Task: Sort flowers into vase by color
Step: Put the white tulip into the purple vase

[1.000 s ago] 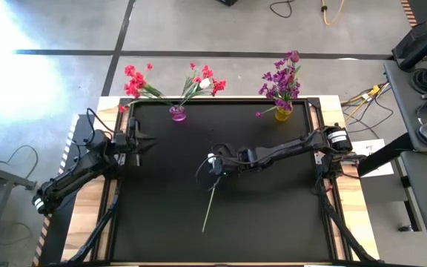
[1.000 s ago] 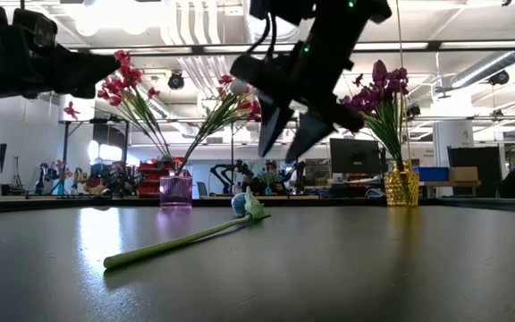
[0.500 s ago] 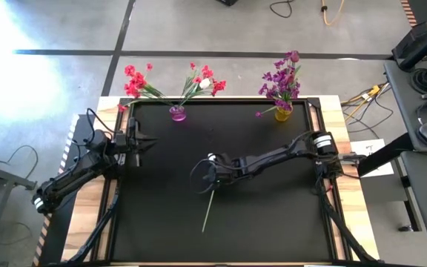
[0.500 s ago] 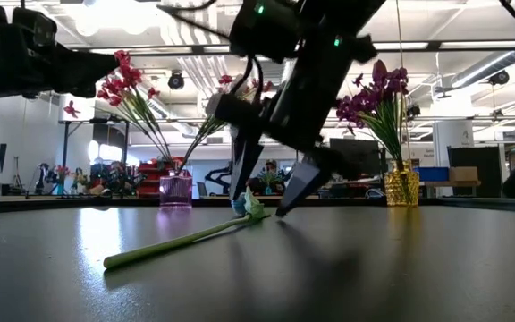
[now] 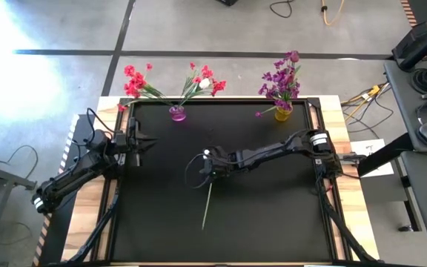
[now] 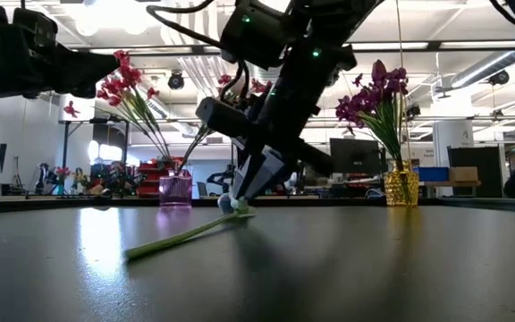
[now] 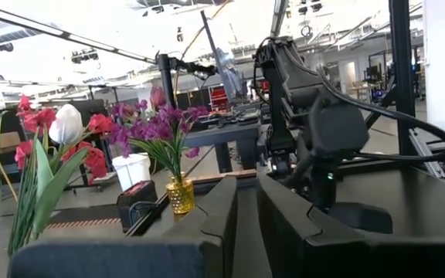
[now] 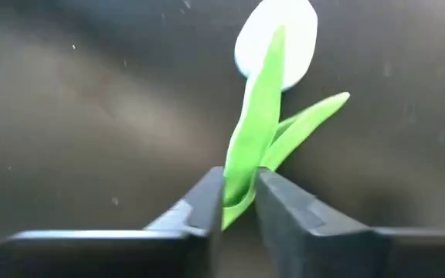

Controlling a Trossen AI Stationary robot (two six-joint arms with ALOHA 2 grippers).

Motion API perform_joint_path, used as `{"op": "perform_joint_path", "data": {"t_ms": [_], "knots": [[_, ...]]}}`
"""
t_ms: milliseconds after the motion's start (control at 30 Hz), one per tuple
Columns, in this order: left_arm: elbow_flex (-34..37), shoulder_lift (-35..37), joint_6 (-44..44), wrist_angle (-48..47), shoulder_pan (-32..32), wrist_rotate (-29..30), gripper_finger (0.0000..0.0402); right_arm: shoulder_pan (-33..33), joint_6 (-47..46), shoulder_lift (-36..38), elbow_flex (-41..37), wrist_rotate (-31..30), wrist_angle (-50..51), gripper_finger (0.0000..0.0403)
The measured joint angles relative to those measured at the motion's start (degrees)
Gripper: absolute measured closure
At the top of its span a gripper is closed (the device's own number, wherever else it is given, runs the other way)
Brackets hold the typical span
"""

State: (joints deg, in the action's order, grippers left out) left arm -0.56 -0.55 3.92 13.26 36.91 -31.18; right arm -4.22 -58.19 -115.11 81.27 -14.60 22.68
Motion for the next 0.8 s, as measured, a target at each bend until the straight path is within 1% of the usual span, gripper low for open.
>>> {"op": "perform_joint_path", "data": {"t_ms": [100, 167, 300, 367, 400, 467, 533, 633, 700, 800], "knots": [[0.00, 0.01, 0.00, -0.07, 0.00, 0.00, 0.0366, 1.14, 5.68, 0.00, 1.40, -0.62, 0.21, 0.0370], [0.00, 0.01, 0.00, -0.10, 0.00, 0.02, 0.0366, 2.00, 8.93, 0.00, 2.81, -0.84, 0.08, 0.0387], [0.01, 0.02, -0.02, -0.13, 0.00, 0.05, 0.0366, 3.28, 12.74, 0.15, 5.69, -0.81, 2.27, 0.0388], [0.02, 0.02, -0.02, -0.15, 0.00, 0.07, 0.0366, 3.45, 12.20, 0.22, 7.16, -0.50, 4.83, 0.0384], [0.02, 0.02, -0.02, -0.19, 0.00, 0.07, 0.0366, 3.41, 10.37, 0.25, 7.98, 0.07, 7.13, 0.0380], [0.02, 0.02, -0.02, -0.22, 0.00, 0.07, 0.0366, 3.24, 7.18, 0.35, 9.31, 1.26, 11.83, 0.0366], [0.02, 0.02, -0.02, -0.20, 0.00, 0.07, 0.0366, 2.57, 4.96, 0.17, 9.62, 1.08, 13.62, 0.0343], [0.01, 0.02, -0.02, -0.22, -0.01, 0.09, 0.0366, 1.96, 4.17, -0.30, 9.64, 0.98, 12.65, 0.0294], [-0.02, -0.01, -0.17, -0.37, 0.00, 0.09, 0.0366, 1.73, 4.15, -1.38, 9.76, 0.24, 10.94, 0.0259], [-0.04, -0.20, -0.27, -0.45, 0.00, 0.09, 0.0366, 1.84, 4.15, -3.59, 9.72, 0.04, 11.16, 0.0216]]}}
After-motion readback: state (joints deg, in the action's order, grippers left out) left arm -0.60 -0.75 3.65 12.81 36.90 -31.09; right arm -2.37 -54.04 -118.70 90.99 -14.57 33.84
